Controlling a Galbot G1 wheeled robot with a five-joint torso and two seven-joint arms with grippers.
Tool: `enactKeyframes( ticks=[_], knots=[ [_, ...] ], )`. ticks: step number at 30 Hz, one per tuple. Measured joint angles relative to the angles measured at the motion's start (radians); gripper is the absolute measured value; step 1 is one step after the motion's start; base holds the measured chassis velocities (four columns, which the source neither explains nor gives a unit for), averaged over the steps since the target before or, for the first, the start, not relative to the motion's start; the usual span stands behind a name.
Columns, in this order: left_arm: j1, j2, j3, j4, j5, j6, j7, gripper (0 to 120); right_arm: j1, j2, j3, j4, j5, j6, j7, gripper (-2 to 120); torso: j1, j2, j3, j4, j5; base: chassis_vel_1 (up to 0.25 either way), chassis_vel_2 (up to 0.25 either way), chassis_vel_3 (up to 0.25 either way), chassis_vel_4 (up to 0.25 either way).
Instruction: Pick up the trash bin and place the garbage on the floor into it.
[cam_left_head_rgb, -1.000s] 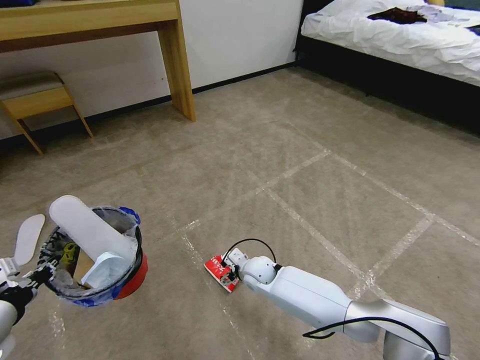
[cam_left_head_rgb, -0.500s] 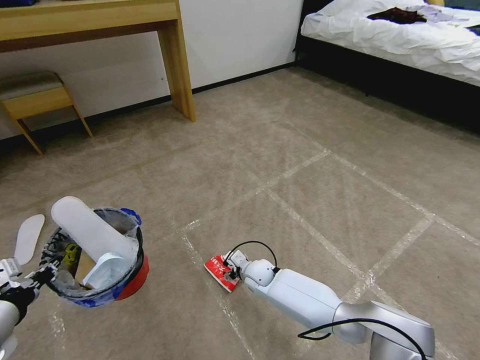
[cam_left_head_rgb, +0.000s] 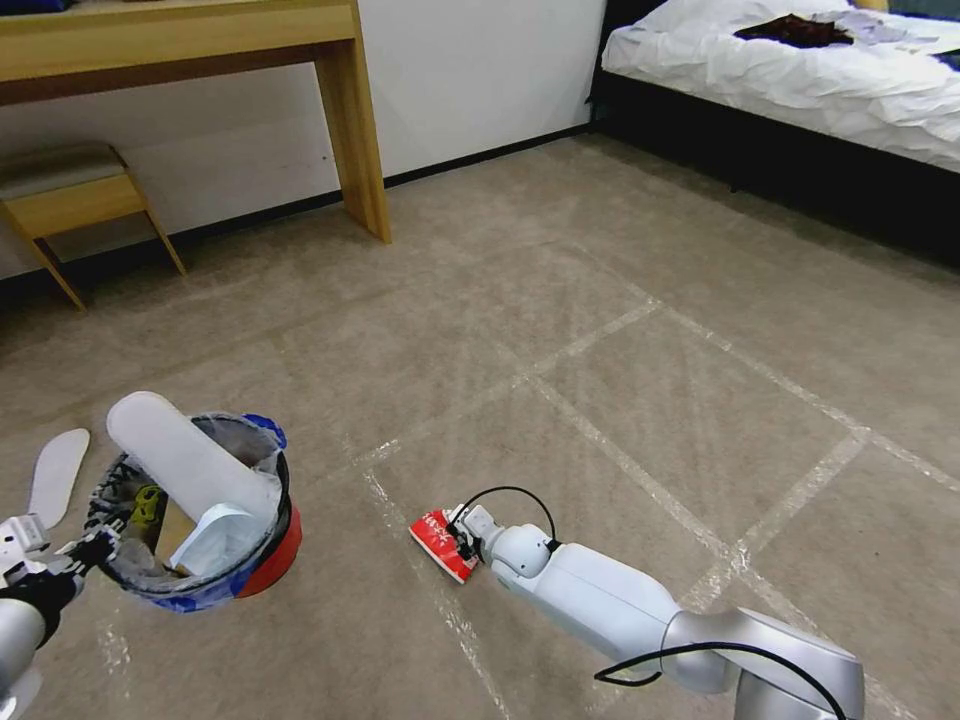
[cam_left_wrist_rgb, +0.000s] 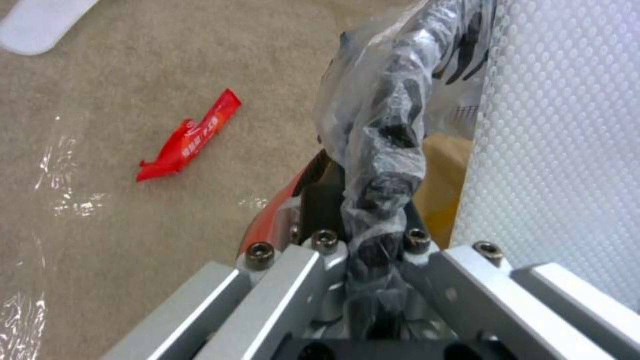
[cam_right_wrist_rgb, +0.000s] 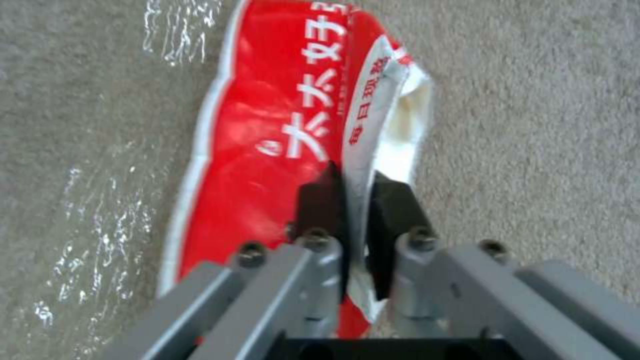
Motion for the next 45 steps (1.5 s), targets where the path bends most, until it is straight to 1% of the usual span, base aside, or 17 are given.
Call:
enactKeyframes(
  ticks=[1, 11, 13, 14, 16, 19, 22, 25, 27, 31, 34, 35, 37, 38, 40, 43, 45],
  knots=[
    [0.0, -0.001, 0.001, 0.0, 0.001, 0.0, 0.0, 0, -0.001, -0.002, 0.002, 0.005, 0.001, 0.002, 0.0, 1, 0.0, 0.0, 0.0, 0.0, 0.0001, 0.0, 0.0, 0.0, 0.0],
    [0.001, -0.002, 0.002, 0.001, 0.003, 0.0, 0.0, 0, -0.011, -0.023, 0.023, 0.051, 0.012, 0.011, 0.012, 0, 0.0, 0.0, 0.0, 0.0, 0.0, 0.0, 0.0, 0.0, 0.0],
    [0.002, 0.001, 0.002, 0.001, 0.002, 0.0, -0.001, 0, -0.012, -0.051, 0.063, 0.134, 0.041, 0.01, 0.031, 0, 0.0, 0.0, 0.0, 0.0, 0.0, 0.0, 0.0, 0.0, 0.0],
    [0.002, 0.001, 0.002, 0.001, 0.002, 0.0, -0.001, 0, -0.012, -0.051, 0.063, 0.134, 0.041, 0.01, 0.031, 0, 0.0, 0.0, 0.0, 0.0, 0.0, 0.0, 0.0, 0.0, 0.0],
    [0.001, 0.005, 0.004, 0.0, 0.0, 0.0, -0.003, 0, -0.002, -0.081, 0.11, 0.232, 0.073, 0.003, 0.052, 0, 0.0, 0.0, 0.0, 0.0002, 0.0002, 0.0, 0.0, 0.0, 0.0],
    [0.001, 0.007, 0.006, -0.002, -0.001, 0.0, -0.004, 0, 0.006, -0.092, 0.131, 0.266, 0.082, 0.002, 0.057, 0, 0.0, 0.0, 0.0, 0.0002, 0.0, 0.0, 0.0, 0.0, 0.0],
    [-0.003, 0.022, 0.012, -0.008, -0.009, 0.004, -0.009, 0, 0.06, -0.133, 0.205, 0.373, 0.118, 0.028, 0.065, 0, 0.0, 0.0, 0.0, 0.0, 0.0001, 0.0, 0.0, 0.0, 0.0],
    [-0.004, 0.029, 0.014, -0.008, -0.018, 0.005, -0.013, 0, 0.089, -0.15, 0.224, 0.417, 0.148, 0.033, 0.071, 0, 0.0, 0.0, 0.0, 0.0, 0.0002, 0.0, 0.0, 0.0, 0.0],
    [-0.009, 0.042, 0.018, -0.009, -0.035, 0.008, -0.024, 0, 0.144, -0.185, 0.26, 0.504, 0.21, 0.035, 0.084, 0, 0.0, 0.0, 0.0, 0.0002, 0.0001, 0.0, 0.0, 0.0, 0.0],
    [-0.016, 0.05, 0.024, -0.009, -0.042, 0.011, -0.028, 0, 0.18, -0.213, 0.281, 0.578, 0.258, 0.035, 0.097, 0, 0.0, 0.0, 0.0, 0.0, 0.0002, 0.0, 0.0, 0.0, 0.0],
    [-0.025, 0.056, 0.036, -0.011, -0.052, 0.016, -0.033, 0, 0.244, -0.275, 0.31, 0.764, 0.331, 0.035, 0.123, 0, 0.0, 0.0, 0.0, 0.0, 0.0001, 0.0, 0.0, 0.0, 0.0],
    [-0.025, 0.056, 0.036, -0.011, -0.052, 0.016, -0.033, 0, 0.244, -0.275, 0.31, 0.764, 0.331, 0.035, 0.123, 0, 0.0, 0.0, 0.0, 0.0, 0.0001, 0.0, 0.0, 0.0, 0.0],
    [-0.027, 0.059, 0.04, -0.012, -0.055, 0.018, -0.034, 0, 0.274, -0.307, 0.318, 0.873, 0.345, 0.035, 0.13, 0, 0.0, 0.0, 0.0, -0.0002, 0.0, 0.0, 0.0, 0.0, 0.0],
    [-0.027, 0.059, 0.04, -0.012, -0.055, 0.018, -0.034, 0, 0.274, -0.307, 0.318, 0.873, 0.345, 0.035, 0.13, 0, 0.0, 0.0, 0.0, -0.0002, 0.0, 0.0, 0.0, 0.0, 0.0],
    [-0.027, 0.061, 0.042, -0.012, -0.056, 0.019, -0.034, 0, 0.301, -0.323, 0.314, 0.965, 0.382, 0.022, 0.145, 0, 0.0, 0.0, 0.0, -0.0001, 0.0001, 0.0, 0.0, 0.0, 0.0],
    [-0.027, 0.061, 0.043, -0.012, -0.056, 0.02, -0.034, 0, 0.309, -0.324, 0.308, 0.987, 0.397, 0.016, 0.153, 0, 0.0, 0.0, 0.0, 0.0, 0.0, 0.0, 0.0, 0.0, 0.0],
    [-0.027, 0.061, 0.046, -0.015, -0.056, 0.021, -0.034, 0, 0.332, -0.322, 0.29, 1.04, 0.443, -0.004, 0.17, 0, 0.0, 0.0, 0.0, 0.0, 0.0001, 0.0, 0.0, 0.0, 0.0]
  ],
)
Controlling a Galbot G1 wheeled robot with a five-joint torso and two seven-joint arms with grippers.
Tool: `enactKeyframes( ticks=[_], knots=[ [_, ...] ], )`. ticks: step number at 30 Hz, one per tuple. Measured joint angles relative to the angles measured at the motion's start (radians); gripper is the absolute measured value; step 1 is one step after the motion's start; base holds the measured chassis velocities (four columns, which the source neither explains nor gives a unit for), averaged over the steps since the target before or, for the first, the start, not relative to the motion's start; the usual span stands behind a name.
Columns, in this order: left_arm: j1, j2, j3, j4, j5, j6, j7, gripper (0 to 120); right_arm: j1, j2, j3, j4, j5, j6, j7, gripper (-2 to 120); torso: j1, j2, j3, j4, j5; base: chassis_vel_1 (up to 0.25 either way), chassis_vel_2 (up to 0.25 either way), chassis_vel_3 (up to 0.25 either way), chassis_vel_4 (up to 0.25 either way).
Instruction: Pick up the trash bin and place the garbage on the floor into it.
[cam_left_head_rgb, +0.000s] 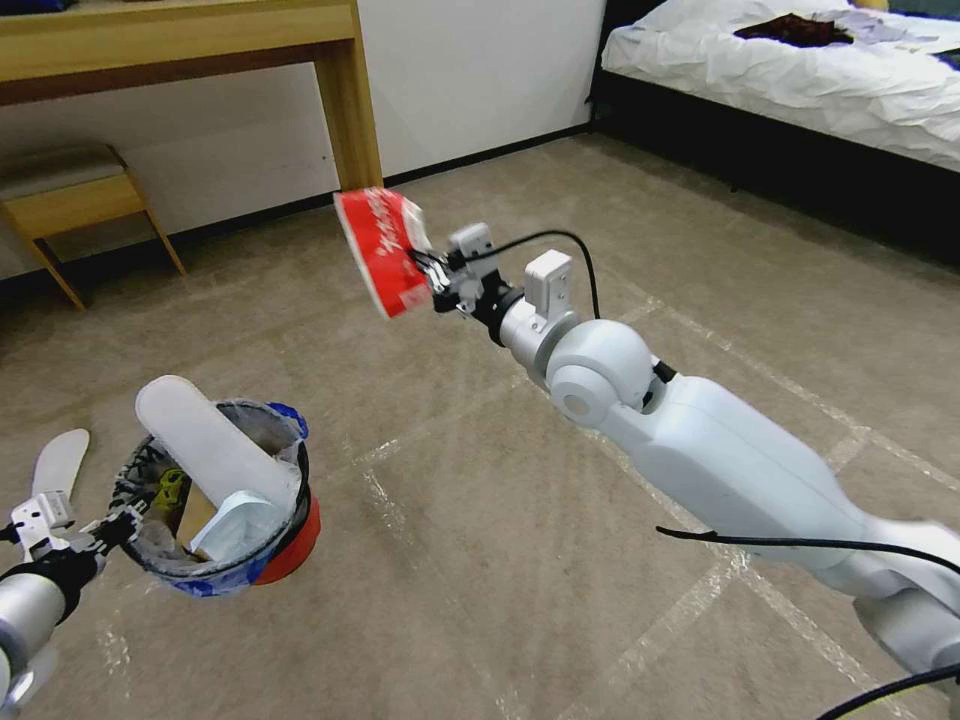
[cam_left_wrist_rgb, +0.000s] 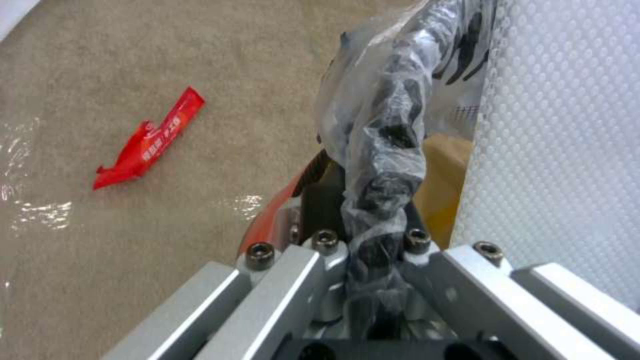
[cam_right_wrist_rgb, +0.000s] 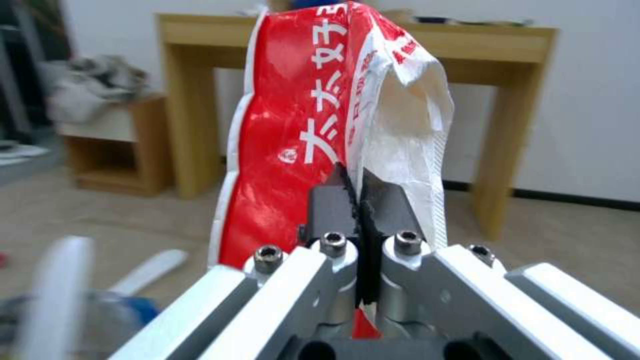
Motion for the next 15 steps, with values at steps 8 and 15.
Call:
enactKeyframes(
  ticks=[8, 15],
  knots=[
    [0.002, 0.002, 0.009, -0.008, -0.001, 0.003, 0.0, 0, 0.056, 0.093, -0.08, 0.056, 0.147, -0.036, 0.024, 0, 0.0, 0.0, 0.0, 0.0002, -0.0003, 0.0, 0.0, 0.0, 0.0],
    [0.004, 0.01, 0.009, -0.013, -0.002, 0.004, -0.001, 0, 0.081, 0.149, -0.207, 0.053, 0.214, -0.069, 0.045, 0, 0.0, 0.0, 0.0, 0.0001, -0.0003, 0.0, 0.0, 0.0, 0.0]
  ],
)
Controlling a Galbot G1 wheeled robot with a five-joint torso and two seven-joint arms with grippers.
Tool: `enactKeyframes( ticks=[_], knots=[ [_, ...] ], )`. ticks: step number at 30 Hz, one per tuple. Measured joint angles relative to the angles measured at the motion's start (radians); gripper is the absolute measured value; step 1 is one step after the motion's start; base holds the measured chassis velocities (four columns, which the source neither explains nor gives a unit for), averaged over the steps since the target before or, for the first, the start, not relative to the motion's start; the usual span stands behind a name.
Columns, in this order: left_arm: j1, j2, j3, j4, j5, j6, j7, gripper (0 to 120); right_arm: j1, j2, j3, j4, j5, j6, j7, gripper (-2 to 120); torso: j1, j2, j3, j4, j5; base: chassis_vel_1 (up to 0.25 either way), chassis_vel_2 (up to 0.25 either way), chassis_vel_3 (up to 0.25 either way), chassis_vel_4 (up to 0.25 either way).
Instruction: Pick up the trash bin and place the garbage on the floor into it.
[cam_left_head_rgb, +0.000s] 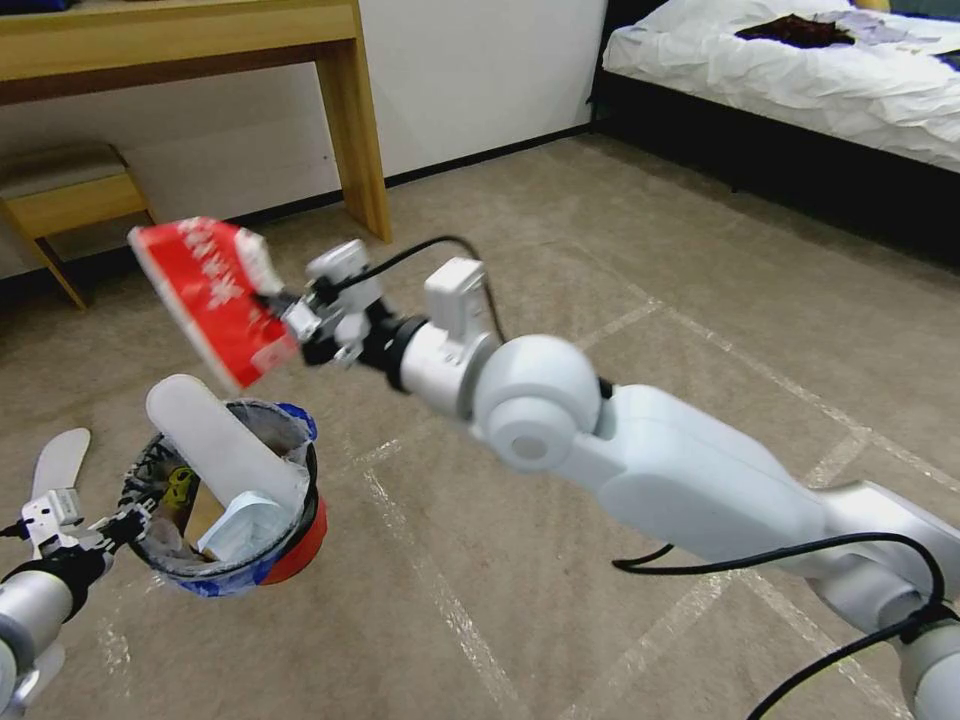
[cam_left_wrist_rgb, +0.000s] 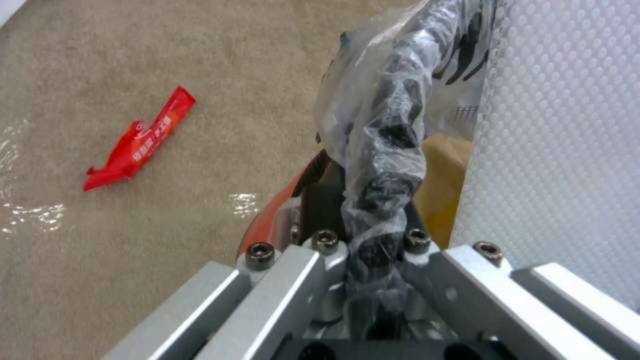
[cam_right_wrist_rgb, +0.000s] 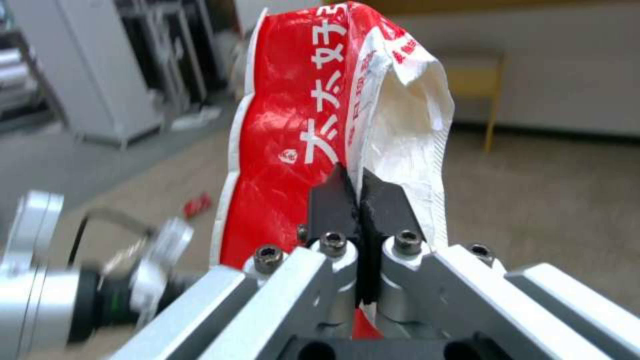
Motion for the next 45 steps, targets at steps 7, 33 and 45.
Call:
enactKeyframes(
  ticks=[7, 33, 45],
  knots=[
    [0.0, -0.001, 0.0, -0.003, 0.0, 0.001, 0.0, 0, 0.016, 0.013, -0.116, -0.031, 0.003, -0.02, 0.021, 0, 0.0, 0.0, 0.0, -0.0001, 0.0001, 0.0, 0.0, 0.0, 0.0],
    [0.001, -0.013, -0.013, -0.017, -0.008, 0.0, 0.001, 0, 0.048, 0.09, -0.314, -0.13, -0.053, -0.053, 0.05, 0, 0.0, 0.0, 0.0, 0.0, 0.0001, 0.0, 0.0, 0.0, 0.0],
    [0.005, -0.02, -0.009, -0.015, -0.001, -0.003, 0.011, 0, 0.066, 0.125, -0.329, -0.18, -0.066, -0.05, 0.048, 0, 0.0, 0.0, 0.0, 0.0, 0.0001, 0.0, 0.0, 0.0, 0.0]
  ],
)
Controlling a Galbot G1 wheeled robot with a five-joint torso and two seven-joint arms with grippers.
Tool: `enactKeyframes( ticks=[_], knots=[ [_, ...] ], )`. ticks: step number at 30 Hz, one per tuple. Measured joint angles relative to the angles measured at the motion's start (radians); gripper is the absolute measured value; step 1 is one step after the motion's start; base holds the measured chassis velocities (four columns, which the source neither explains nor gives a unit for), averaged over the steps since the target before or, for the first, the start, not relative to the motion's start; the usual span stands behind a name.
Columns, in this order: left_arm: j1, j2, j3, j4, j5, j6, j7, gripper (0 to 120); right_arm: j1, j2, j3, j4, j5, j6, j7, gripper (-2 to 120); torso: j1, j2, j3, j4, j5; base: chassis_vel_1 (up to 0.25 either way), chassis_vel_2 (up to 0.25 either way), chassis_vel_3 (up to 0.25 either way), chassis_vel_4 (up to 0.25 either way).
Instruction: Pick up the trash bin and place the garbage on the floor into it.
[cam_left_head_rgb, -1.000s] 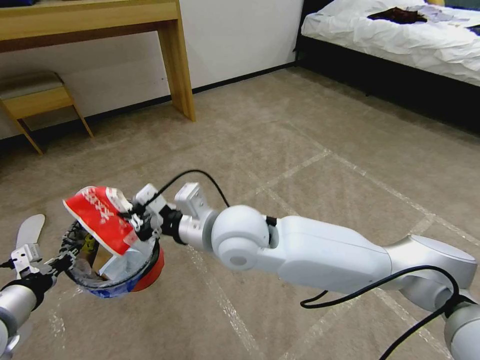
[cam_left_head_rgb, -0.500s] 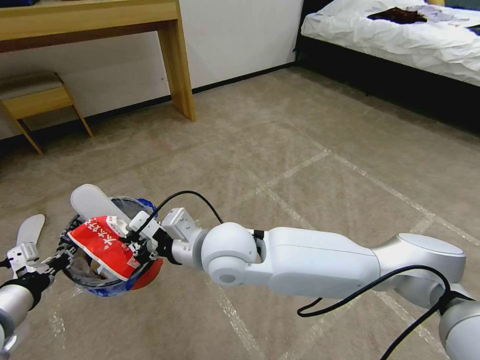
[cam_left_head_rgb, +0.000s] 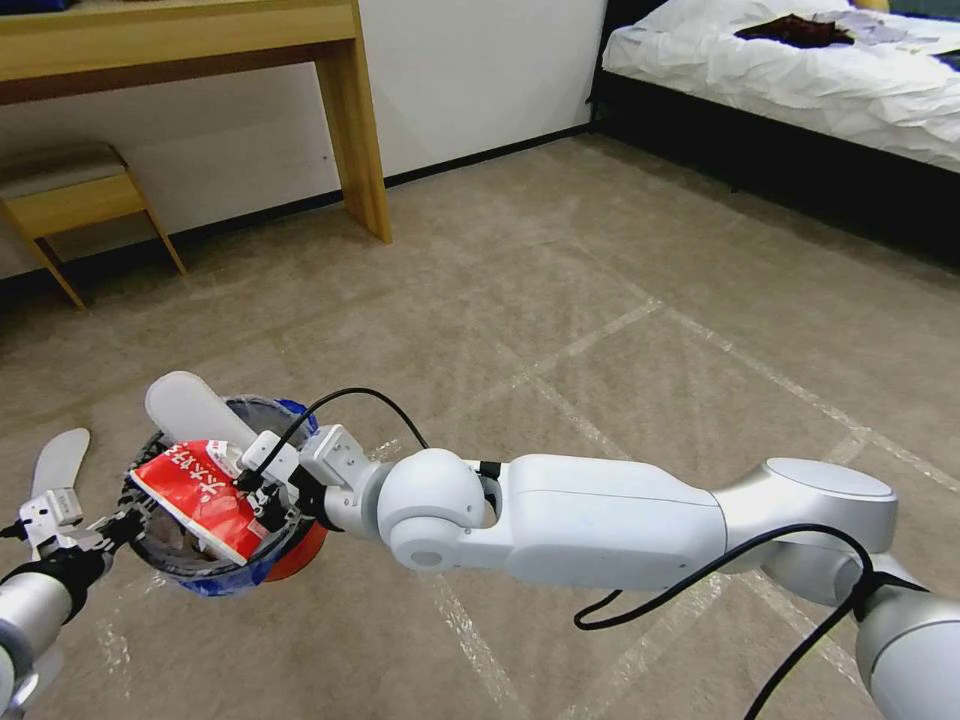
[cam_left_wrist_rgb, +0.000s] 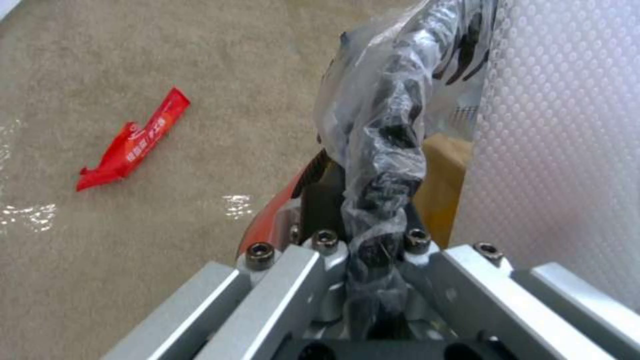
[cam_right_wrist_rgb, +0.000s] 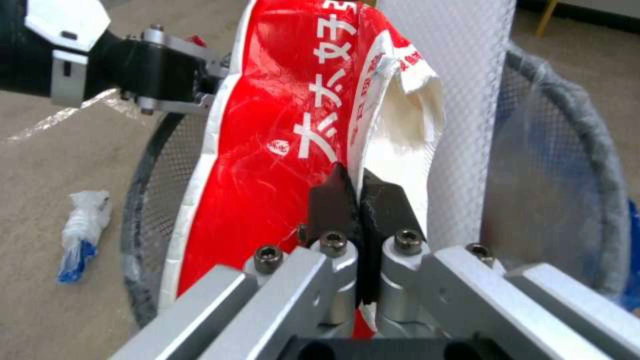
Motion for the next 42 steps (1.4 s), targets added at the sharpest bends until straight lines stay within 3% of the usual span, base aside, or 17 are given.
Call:
enactKeyframes(
  ticks=[42],
  knots=[
    [-0.001, -0.002, 0.0, -0.002, 0.002, -0.001, 0.004, 0, 0.031, 0.045, -0.053, -0.124, -0.04, 0.003, -0.024, 0, 0.0, 0.0, 0.0, 0.0, 0.0001, 0.0, 0.0, 0.0, 0.0]
  ],
)
